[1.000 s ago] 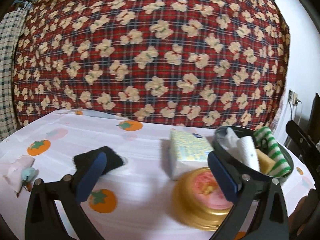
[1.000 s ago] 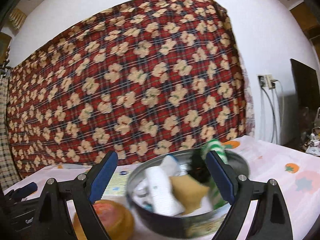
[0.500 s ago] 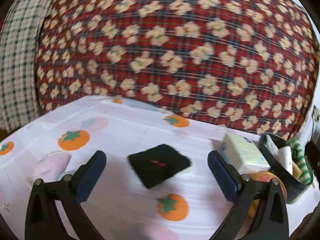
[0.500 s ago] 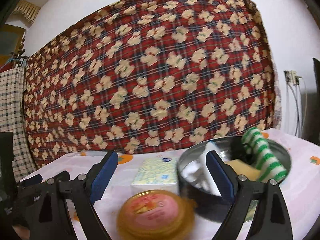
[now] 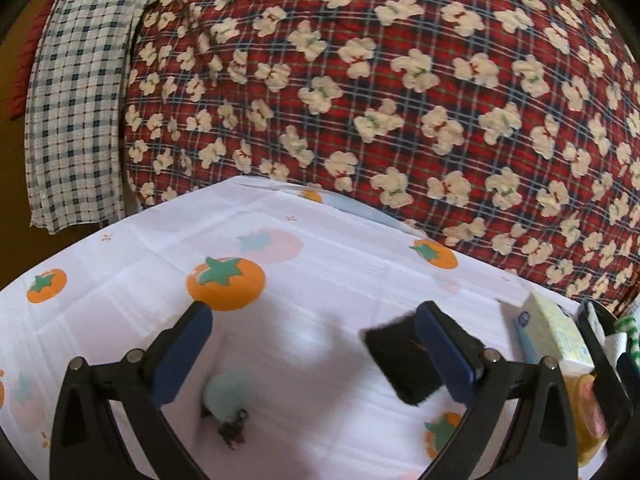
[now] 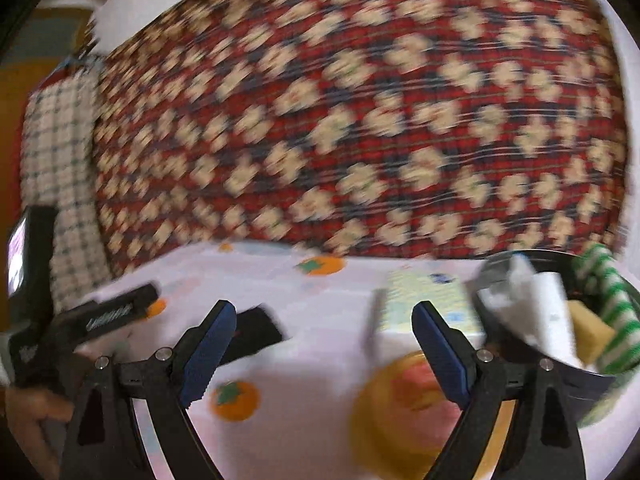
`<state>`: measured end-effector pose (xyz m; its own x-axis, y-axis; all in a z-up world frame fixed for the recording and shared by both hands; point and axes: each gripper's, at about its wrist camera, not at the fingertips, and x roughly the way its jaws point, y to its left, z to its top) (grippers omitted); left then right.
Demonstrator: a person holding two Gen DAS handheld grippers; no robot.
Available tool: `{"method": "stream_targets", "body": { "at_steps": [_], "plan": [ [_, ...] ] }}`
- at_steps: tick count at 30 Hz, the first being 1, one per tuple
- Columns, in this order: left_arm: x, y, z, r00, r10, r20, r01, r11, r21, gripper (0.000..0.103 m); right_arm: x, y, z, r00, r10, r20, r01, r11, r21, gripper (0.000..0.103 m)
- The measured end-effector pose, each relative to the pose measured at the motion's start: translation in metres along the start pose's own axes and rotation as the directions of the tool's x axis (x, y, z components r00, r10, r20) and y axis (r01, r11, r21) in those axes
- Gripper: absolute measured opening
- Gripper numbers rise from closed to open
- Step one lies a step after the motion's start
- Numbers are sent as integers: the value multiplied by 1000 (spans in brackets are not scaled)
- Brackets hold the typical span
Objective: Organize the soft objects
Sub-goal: 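Grasp the black fuzzy pad on the table with the left tool, then grasp the white ring with the right tool while the left tool holds the black pad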
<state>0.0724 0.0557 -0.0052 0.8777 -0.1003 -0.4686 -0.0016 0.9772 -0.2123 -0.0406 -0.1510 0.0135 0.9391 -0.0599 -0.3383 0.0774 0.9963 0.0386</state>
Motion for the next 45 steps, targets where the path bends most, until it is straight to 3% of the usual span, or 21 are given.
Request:
{"method": "stream_targets", "body": {
  "at_steps": [5, 7, 9, 11, 13, 16, 18, 21, 23, 26, 29, 30, 31, 35, 38, 41, 45],
  "plan": [
    [11, 0, 6, 999, 34, -1, -34, 999, 30, 102, 22, 32, -1, 995, 58, -80, -66, 993, -100, 91],
    [15, 1, 7, 999, 26, -22, -25, 999, 24, 102, 36, 38, -1, 991, 52, -124, -65, 992, -107, 81],
    [17, 4, 7, 999, 5, -35, -5, 1000, 11, 102, 51, 40, -3, 980, 64, -190, -83, 992, -97, 55],
    [18, 3, 7, 997, -55, -46, 56, 998, 20, 102, 62, 37, -4, 971, 59, -232, -78, 994, -71, 48],
    [19, -6, 6, 991, -113, -70, 118, 991, 65, 102, 63, 29, -3, 973, 61, -222, -66, 998, -16, 48],
    [25, -32, 1, 970, -193, -149, 220, 955, 197, 102, 55, 14, -2, 987, 31, -155, -21, 998, 66, 48],
    [30, -55, -6, 950, -222, -221, 284, 907, 311, 102, 48, 8, 0, 994, -1, -114, 11, 996, 88, 48],
    [40, -83, -14, 936, -206, -285, 317, 846, 429, 102, 42, -1, 3, 996, -43, -78, 52, 993, 109, 49],
    [55, -95, -16, 925, -183, -333, 329, 825, 460, 102, 43, -8, 4, 996, -43, -83, 55, 988, 144, 49],
    [78, -99, -17, 912, -113, -395, 301, 838, 455, 102, 46, -15, 3, 994, -42, -102, 58, 984, 168, 49],
    [94, -91, -14, 850, -192, -490, 394, 850, 350, 87, 47, -19, 2, 993, -35, -112, 55, 981, 185, 49],
    [97, -87, -13, 838, -205, -506, 403, 858, 319, 85, 47, -19, 2, 993, -33, -113, 54, 980, 190, 49],
    [97, -85, -13, 837, -208, -506, 400, 864, 306, 83, 48, -20, 2, 993, -31, -118, 53, 980, 192, 49],
    [93, -79, -11, 847, -215, -487, 385, 879, 280, 52, 49, -19, 0, 992, -27, -127, 52, 979, 197, 49],
    [94, -72, -7, 833, -260, -489, 410, 884, 227, 34, 48, -18, 0, 992, -33, -119, 55, 979, 194, 49],
    [97, -63, -3, 820, -309, -481, 433, 885, 170, 30, 47, -18, 0, 992, -41, -115, 63, 979, 191, 49],
    [87, -56, 3, 851, -321, -415, 416, 895, 160, 25, 45, -18, 0, 993, -49, -107, 69, 979, 190, 49]
  ]
}}
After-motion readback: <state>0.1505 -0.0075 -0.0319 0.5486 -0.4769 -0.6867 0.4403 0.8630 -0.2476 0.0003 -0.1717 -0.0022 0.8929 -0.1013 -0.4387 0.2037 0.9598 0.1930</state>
